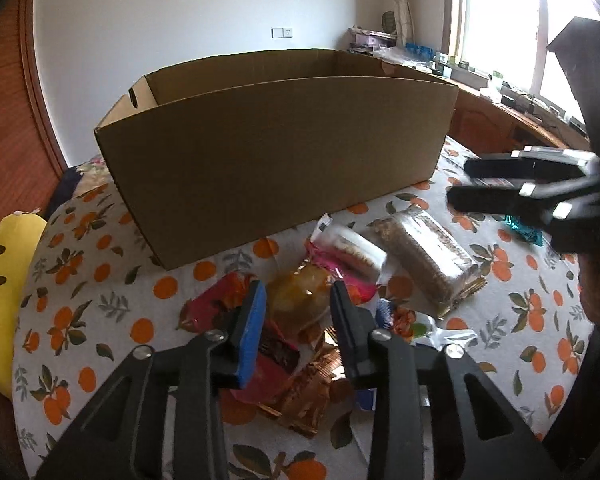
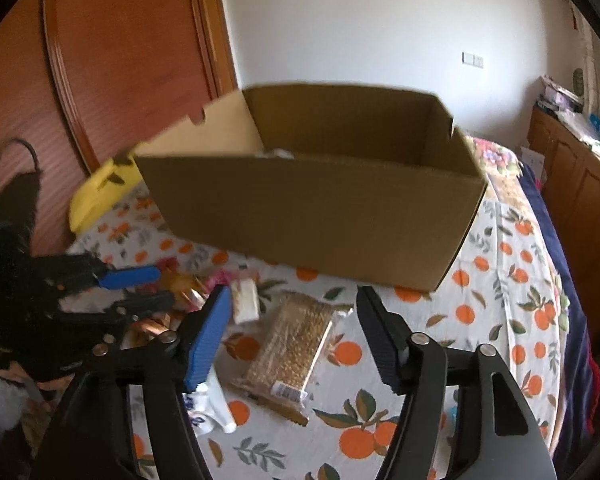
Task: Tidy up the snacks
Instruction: 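Move both empty tools back down to the snack pile, then grasp the red chip bag with the left tool while the right tool grasps the clear granola bar pack, then lift both held snacks and carry them over the cardboard box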
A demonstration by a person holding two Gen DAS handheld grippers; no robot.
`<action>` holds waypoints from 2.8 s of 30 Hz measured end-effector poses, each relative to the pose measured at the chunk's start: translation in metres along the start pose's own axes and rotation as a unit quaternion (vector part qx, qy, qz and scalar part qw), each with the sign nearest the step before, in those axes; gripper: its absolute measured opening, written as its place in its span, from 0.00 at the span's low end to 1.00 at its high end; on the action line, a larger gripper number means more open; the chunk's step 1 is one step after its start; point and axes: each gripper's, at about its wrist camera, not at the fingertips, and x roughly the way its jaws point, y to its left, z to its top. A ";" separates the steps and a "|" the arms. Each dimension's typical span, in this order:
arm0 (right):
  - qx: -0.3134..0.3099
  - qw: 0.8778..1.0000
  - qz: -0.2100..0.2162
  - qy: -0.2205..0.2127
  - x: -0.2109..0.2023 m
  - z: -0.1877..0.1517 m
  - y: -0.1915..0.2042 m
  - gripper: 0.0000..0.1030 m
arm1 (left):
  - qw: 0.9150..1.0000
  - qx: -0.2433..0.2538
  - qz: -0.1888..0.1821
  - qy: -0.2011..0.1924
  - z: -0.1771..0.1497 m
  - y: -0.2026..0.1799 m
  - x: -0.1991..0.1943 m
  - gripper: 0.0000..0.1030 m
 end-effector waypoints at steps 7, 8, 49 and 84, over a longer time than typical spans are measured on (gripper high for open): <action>-0.006 0.998 -0.010 0.057 0.037 -0.015 0.000 0.66 | 1.000 0.017 -0.004 0.008 0.003 0.001 0.007 0.44; -0.006 0.998 -0.011 0.061 0.039 -0.016 0.001 0.66 | 1.000 0.020 -0.005 0.010 0.003 0.001 0.008 0.45; -0.020 0.998 -0.003 0.065 0.052 -0.029 0.003 0.68 | 0.996 0.077 0.012 0.053 0.024 -0.018 0.056 0.68; -0.021 0.998 -0.002 0.066 0.033 -0.033 -0.012 0.42 | 1.000 0.015 0.013 -0.013 -0.001 -0.002 -0.015 0.38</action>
